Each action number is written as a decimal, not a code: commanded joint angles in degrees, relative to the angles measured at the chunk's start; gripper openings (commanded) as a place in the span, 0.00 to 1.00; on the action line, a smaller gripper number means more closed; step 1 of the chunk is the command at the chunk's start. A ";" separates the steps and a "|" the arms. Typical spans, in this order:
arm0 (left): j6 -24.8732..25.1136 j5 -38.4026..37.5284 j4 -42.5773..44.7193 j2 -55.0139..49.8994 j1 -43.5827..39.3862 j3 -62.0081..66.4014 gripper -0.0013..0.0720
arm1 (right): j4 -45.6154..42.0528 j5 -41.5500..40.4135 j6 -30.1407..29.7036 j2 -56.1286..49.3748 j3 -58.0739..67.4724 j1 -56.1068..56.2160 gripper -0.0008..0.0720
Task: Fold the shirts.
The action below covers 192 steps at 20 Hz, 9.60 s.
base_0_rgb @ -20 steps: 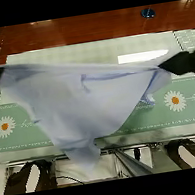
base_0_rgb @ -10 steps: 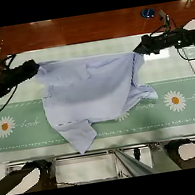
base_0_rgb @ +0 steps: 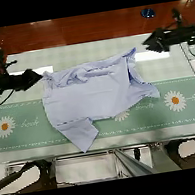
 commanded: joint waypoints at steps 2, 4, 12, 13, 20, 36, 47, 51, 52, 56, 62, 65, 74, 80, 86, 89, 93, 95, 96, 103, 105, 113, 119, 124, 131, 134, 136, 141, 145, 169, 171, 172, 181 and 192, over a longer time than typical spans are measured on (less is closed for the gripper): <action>-0.46 -21.81 1.73 3.06 12.63 -8.98 0.70 | -18.32 -0.07 3.85 15.89 -20.59 -8.76 0.58; -0.24 -21.75 1.70 6.84 16.00 -17.49 0.70 | -16.46 -8.02 3.08 25.90 -37.92 -11.10 0.58; 1.07 -14.93 -1.66 12.41 16.33 -34.88 0.70 | -9.25 -13.53 -0.42 43.15 -62.10 -13.14 0.58; 2.67 -12.76 -4.28 12.28 14.95 -36.41 0.70 | -8.92 -13.27 -0.42 43.15 -62.10 -13.14 0.58; 5.84 1.09 -11.52 11.76 3.15 -39.32 0.06 | -13.92 -16.76 3.43 43.15 -58.23 -13.16 0.58; 6.40 1.25 -11.50 11.76 2.86 -39.21 0.06 | -2.03 -16.57 -1.40 22.08 -53.44 -13.07 0.58; 6.43 -3.96 -19.21 14.12 2.97 -25.22 0.06 | 0.48 -8.35 -4.11 18.36 -34.10 -7.30 0.04; 6.38 -4.11 -27.45 17.75 3.37 -1.44 0.06 | 0.48 -4.11 0.87 23.02 -8.68 -7.30 0.03; 6.19 -4.24 -27.39 18.27 3.37 5.55 0.06 | 0.11 -2.91 1.25 24.33 -2.16 -7.30 0.04; 6.16 -4.31 -25.18 22.45 3.37 28.04 0.06 | -8.66 -1.38 3.76 34.95 12.81 -7.30 0.03; -2.21 -3.13 5.49 35.71 3.37 42.32 0.06 | -27.15 -0.04 9.33 56.52 13.90 -7.30 0.04; -5.92 -8.44 17.94 43.25 3.34 42.29 0.06 | -33.27 4.26 12.33 63.95 13.90 -7.28 0.04; -10.47 -14.32 26.77 50.12 3.23 34.07 0.06 | -29.90 8.46 13.09 68.02 8.31 -7.26 0.04; -12.26 -5.75 17.84 45.59 3.23 8.83 0.06 | -12.33 1.68 6.93 62.82 -13.22 -7.26 0.03; -8.61 9.51 4.07 23.71 1.40 -2.86 0.06 | -10.80 -5.25 -1.11 40.06 -20.28 -7.23 0.04; -8.68 19.54 3.69 11.80 -3.02 -1.14 0.06 | -4.74 -12.26 -3.39 26.62 -19.80 -7.23 0.03; -11.52 26.69 3.69 -2.34 -8.48 5.20 0.06 | 2.54 -17.31 -4.68 9.05 -12.15 -3.04 0.03; -11.93 27.10 3.69 -8.15 -10.08 8.83 0.06 | 1.66 -17.35 -2.01 1.75 -6.05 -0.04 0.03; -12.44 26.77 3.69 -10.67 -10.56 10.40 0.06 | 1.07 -17.42 -0.17 -1.51 -3.08 1.01 0.04; -11.63 18.64 3.76 -16.79 -10.29 13.18 0.06 | -1.03 -15.93 3.85 -8.96 3.30 2.73 0.04; -11.63 14.27 3.76 -16.15 -8.35 14.95 0.06 | -0.96 -12.52 3.72 -8.33 3.32 0.83 0.04; -3.23 -10.88 7.56 -16.57 -5.95 13.44 0.06 | -13.11 2.38 1.81 -7.21 -1.77 -1.88 0.04; -3.43 -14.19 8.52 -16.55 -5.86 11.08 0.70 | -14.03 0.44 4.39 -7.13 -4.96 -0.94 0.59; -4.28 -25.03 13.33 -11.04 0.07 13.27 0.71 | -19.89 6.14 4.44 0.94 -4.37 -5.29 0.57; 1.38 -20.92 12.61 12.39 19.98 -22.18 0.71 | -19.63 -14.97 3.85 33.97 -44.50 -11.37 0.57; 1.79 -17.20 5.05 19.28 22.23 -33.73 0.71 | -12.28 -19.74 4.17 44.74 -55.95 -8.28 0.57; 2.36 -15.91 1.64 20.04 19.80 -37.64 0.71 | -12.96 -17.25 3.96 46.49 -56.85 -7.37 0.57; 2.16 -9.88 -2.67 19.56 11.13 -41.29 0.71 | -12.28 -14.47 3.58 46.49 -56.85 -7.37 0.57; 3.41 0.20 -6.60 19.17 1.11 -45.38 0.71 | -9.84 -14.86 5.18 46.49 -56.85 -7.37 0.57; 3.39 -3.74 -7.23 18.03 -4.61 -43.25 0.06 | -18.14 -15.19 9.09 30.88 -59.76 -14.03 0.57; 3.41 -3.48 -7.26 18.03 -4.57 -43.10 0.06 | -13.64 -16.13 6.80 29.66 -59.76 -14.03 0.51; 3.45 -3.43 -7.17 18.01 -4.02 -42.36 0.06 | -11.26 -15.76 4.68 28.83 -59.76 -14.03 0.37; 3.21 -7.23 -7.21 14.16 -0.26 -21.20 0.06 | -4.55 -7.85 -4.55 25.68 -44.13 -11.45 0.04; -1.40 -10.03 -6.73 -21.05 -3.26 17.90 0.06 | -4.83 -10.99 3.23 1.11 -13.03 0.59 0.04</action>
